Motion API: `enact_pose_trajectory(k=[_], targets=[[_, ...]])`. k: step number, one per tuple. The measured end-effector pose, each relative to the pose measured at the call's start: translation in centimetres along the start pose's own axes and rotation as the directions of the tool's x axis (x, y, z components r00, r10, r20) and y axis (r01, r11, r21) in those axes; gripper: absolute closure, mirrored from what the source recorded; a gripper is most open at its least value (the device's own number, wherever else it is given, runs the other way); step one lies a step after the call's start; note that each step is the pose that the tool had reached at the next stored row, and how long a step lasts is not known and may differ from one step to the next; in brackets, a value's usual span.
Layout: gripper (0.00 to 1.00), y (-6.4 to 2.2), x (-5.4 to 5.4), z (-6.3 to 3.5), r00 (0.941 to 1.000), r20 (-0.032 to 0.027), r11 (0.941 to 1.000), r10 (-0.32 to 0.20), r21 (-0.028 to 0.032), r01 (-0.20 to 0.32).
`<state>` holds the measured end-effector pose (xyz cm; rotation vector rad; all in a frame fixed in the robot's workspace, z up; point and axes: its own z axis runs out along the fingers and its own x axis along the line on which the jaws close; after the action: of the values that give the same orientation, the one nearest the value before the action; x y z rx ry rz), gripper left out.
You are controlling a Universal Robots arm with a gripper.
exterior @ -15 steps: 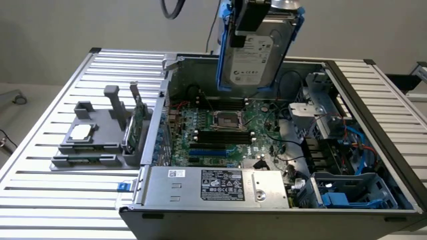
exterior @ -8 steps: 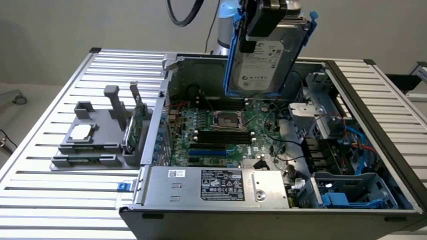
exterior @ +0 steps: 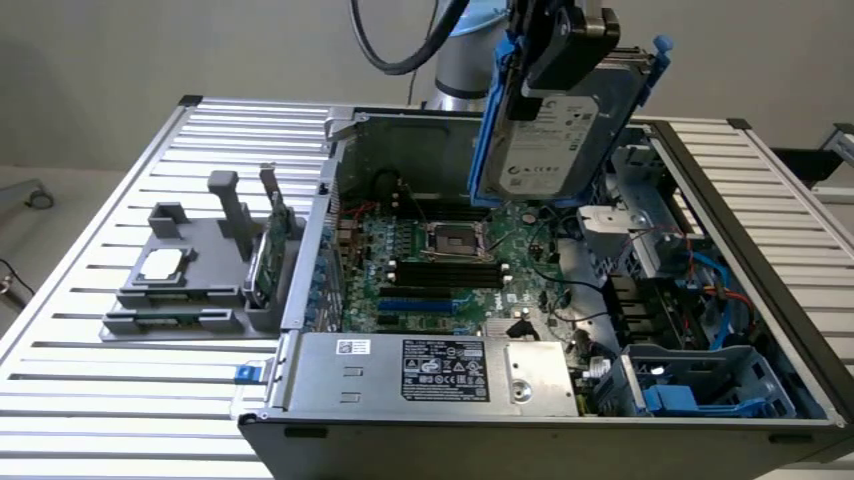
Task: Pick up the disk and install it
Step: 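Pick up the disk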
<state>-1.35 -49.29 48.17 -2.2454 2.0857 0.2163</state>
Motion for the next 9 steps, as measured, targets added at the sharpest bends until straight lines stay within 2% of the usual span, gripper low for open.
enact_pose_trajectory(k=[9], targets=[[0.67,-1.96,2.2,-0.42,1.0000,0.0007,1.0000,0.000,0.0001,0.000]])
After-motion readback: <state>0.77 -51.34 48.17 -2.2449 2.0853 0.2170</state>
